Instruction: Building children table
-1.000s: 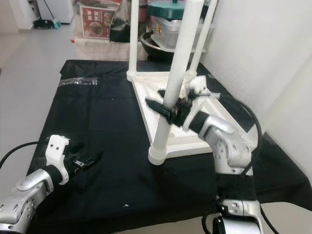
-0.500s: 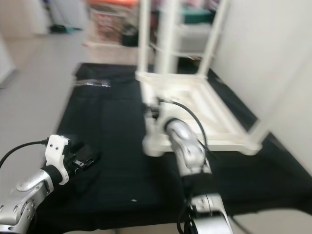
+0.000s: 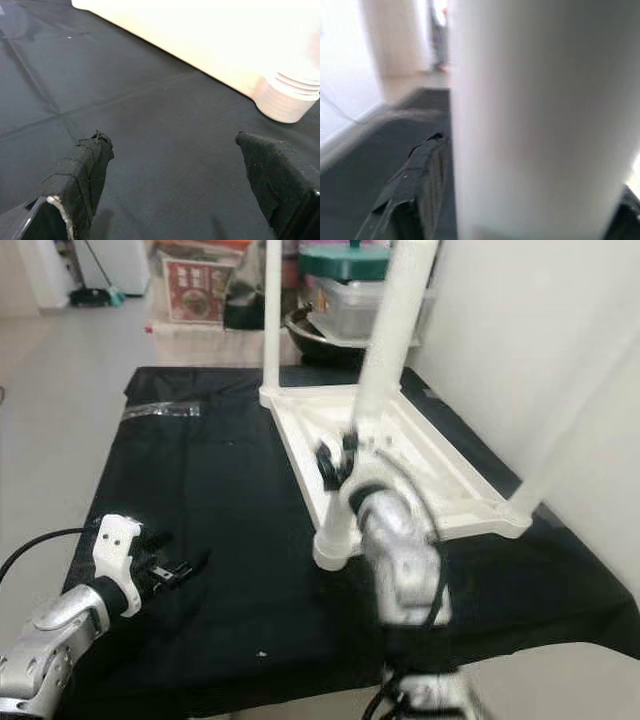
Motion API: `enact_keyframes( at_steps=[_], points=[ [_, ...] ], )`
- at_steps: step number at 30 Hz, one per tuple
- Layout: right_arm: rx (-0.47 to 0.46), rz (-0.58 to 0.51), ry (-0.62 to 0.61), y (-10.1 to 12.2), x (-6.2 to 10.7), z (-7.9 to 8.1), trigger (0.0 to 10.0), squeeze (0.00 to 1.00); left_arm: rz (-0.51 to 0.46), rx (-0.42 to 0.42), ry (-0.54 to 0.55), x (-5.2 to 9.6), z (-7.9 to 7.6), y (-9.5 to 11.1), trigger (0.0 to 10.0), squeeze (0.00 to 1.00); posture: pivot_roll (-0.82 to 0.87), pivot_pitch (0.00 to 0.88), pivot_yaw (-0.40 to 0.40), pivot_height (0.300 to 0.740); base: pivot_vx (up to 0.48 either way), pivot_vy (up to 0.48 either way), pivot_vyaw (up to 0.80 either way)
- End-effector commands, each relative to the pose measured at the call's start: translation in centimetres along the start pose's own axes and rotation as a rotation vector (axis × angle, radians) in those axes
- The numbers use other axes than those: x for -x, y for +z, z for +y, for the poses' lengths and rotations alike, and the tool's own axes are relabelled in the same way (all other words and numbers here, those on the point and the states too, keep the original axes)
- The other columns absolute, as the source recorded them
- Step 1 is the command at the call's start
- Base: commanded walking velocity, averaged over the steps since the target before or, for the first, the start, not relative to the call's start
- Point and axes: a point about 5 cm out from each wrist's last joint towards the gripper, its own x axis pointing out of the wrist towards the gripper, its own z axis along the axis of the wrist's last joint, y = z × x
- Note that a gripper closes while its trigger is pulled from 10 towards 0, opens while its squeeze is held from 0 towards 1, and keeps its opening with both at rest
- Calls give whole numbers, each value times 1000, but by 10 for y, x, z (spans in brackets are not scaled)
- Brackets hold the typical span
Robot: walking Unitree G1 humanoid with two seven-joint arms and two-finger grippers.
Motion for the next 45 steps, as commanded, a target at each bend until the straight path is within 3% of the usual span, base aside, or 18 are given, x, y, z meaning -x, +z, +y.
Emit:
enact_keyframes(
  at_steps=[1,7,8,9,10,14,16,18,19,25,27,28,29,30,35,36,39,45],
  points=[
    [8,-85,319,16,7,12,10000,0,13,11,-3,0,-1,-4,10000,0,63,0,-114,740,0,0,0],
    [111,-3,591,1,14,27,10000,0,11,11,4,2,-2,-5,10000,0,77,0,-127,740,0,0,0],
    [100,21,647,-7,15,35,4078,0,10,12,5,2,-2,-5,10000,0,82,0,-129,740,0,0,0],
    [100,21,647,-7,15,35,4078,0,10,12,5,2,-2,-5,10000,0,82,0,-129,740,0,0,0],
    [57,44,690,-17,16,44,0,0,10,12,5,2,-3,-5,10000,0,89,0,-132,740,0,0,0],
    [32,80,655,-29,10,50,0,0,10,11,6,3,-3,-5,10000,0,93,0,-133,740,0,0,0],
    [38,146,517,-43,-1,48,0,0,10,11,8,5,-2,-5,10000,0,91,0,-131,740,0,0,0],
    [28,283,-102,-70,-9,8,0,0,14,9,11,7,-1,-5,10000,0,80,0,-127,740,0,0,0],
    [24,338,-521,-84,13,-23,0,0,17,10,11,7,-1,-6,10000,0,79,0,-127,740,0,0,0],
    [58,350,-715,-86,41,-25,0,0,18,21,-3,6,-4,-6,10000,0,64,0,-110,740,0,0,0],
    [61,352,-660,-85,42,-11,0,0,20,22,-9,6,-5,-7,10000,0,64,0,-110,740,0,0,0],
    [35,368,-599,-87,39,-4,10000,0,22,21,-10,6,-5,-7,10000,0,56,0,-102,740,0,0,0],
    [35,368,-599,-87,39,-4,10000,0,22,21,-10,6,-5,-7,10000,0,56,0,-102,740,0,0,0],
    [-13,288,-512,-80,32,2,10000,1000,24,21,-13,6,-4,-7,10000,0,54,0,-101,740,0,0,0],
    [36,246,-412,-64,19,-6,10000,1000,20,18,-19,4,-4,-6,10000,0,53,0,-104,740,0,0,0],
    [22,229,-348,-57,14,-9,10000,0,18,18,-21,4,-4,-5,10000,0,52,0,-104,740,0,0,0],
    [37,71,149,-16,16,-15,10000,0,11,21,-26,4,-5,-5,10000,0,56,0,-107,740,0,0,0],
    [135,87,410,-10,24,-17,10000,0,8,20,-28,3,-6,-5,10000,0,71,0,-124,740,0,0,0]
  ],
)
